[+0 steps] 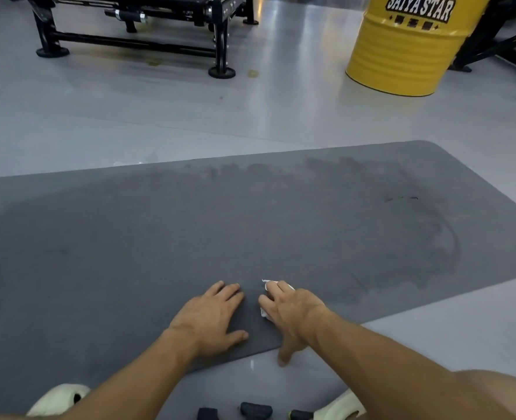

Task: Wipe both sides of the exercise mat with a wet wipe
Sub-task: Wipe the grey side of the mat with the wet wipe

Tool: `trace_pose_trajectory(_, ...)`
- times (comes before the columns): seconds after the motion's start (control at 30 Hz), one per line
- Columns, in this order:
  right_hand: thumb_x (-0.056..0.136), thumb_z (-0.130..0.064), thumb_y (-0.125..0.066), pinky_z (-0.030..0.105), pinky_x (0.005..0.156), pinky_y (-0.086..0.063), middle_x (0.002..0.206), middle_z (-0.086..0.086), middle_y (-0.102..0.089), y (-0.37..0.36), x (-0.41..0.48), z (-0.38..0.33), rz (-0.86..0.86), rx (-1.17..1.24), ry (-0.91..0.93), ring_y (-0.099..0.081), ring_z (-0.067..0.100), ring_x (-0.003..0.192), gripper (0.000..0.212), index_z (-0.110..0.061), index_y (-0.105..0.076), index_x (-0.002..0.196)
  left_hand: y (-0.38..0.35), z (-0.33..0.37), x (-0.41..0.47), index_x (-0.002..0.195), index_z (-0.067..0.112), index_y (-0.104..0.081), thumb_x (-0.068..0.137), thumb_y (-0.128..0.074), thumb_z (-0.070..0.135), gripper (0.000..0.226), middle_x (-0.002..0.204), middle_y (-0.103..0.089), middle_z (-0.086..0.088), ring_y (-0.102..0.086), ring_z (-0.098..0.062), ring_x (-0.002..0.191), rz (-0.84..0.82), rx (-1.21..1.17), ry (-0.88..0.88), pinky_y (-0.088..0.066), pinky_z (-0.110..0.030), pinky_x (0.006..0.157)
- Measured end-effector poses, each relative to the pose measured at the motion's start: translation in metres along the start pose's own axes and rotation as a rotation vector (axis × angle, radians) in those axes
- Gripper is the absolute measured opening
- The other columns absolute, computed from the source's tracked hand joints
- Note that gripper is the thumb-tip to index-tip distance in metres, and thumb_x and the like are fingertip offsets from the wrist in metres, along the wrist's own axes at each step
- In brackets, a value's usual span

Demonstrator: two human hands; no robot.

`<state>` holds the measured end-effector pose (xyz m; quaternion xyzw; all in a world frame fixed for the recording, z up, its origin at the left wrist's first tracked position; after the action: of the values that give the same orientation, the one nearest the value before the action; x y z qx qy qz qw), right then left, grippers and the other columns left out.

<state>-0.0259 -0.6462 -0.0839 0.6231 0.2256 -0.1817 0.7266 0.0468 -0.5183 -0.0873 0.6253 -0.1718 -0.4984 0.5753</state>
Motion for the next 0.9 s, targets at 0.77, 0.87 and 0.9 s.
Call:
trace_pose_trajectory(0.77,0.102,-0.018,-0.031,0.044,0.105,-0.044,0.125,0.022,-0.045,0.012,-0.003,-0.018,0.217,-0.098,-0.088,-0.045,0.037,0.118,0.043,0.003,-0.050,0.135,-0.007,0.007,-0.023,0.163,0.022,-0.006,0.099,-0.049,0.015,0.077,0.169,-0.009,-0.009,-0.016,-0.035,0.154,-0.076,0.092,0.115,-0.035,-0.045,0.118)
trace_pose_trajectory(0.87,0.100,-0.019,-0.033,0.045,0.110,-0.041,0.120,0.019,-0.046,0.016,-0.004,-0.014,0.241,-0.056,-0.096,-0.046,0.035,0.115,0.041,-0.001,-0.054,0.130,-0.002,-0.003,-0.035,0.163,0.025,0.003,0.098,-0.049,0.006,0.085,0.168,-0.012,-0.010,-0.021,-0.036,0.152,-0.086,0.118,0.133,-0.039,-0.047,0.116)
trace_pose_trajectory(0.9,0.100,-0.019,-0.033,0.045,0.112,-0.038,0.120,0.018,-0.046,0.020,-0.006,-0.014,0.251,-0.045,-0.101,-0.047,0.035,0.115,0.040,-0.002,-0.055,0.128,-0.001,-0.006,-0.039,0.162,0.027,0.006,0.098,-0.049,0.003,0.088,0.168,-0.011,-0.010,-0.022,-0.036,0.152,-0.083,0.137,0.134,-0.040,-0.047,0.114)
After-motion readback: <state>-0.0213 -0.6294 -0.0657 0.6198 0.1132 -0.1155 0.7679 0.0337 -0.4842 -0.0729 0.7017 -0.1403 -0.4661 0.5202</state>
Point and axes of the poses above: each hand's wrist, its own x-axis towards the middle knuckle, its own y-axis out of the back of the hand, z = x × y, the point moved 6 cm from there along x, towards the middle knuckle
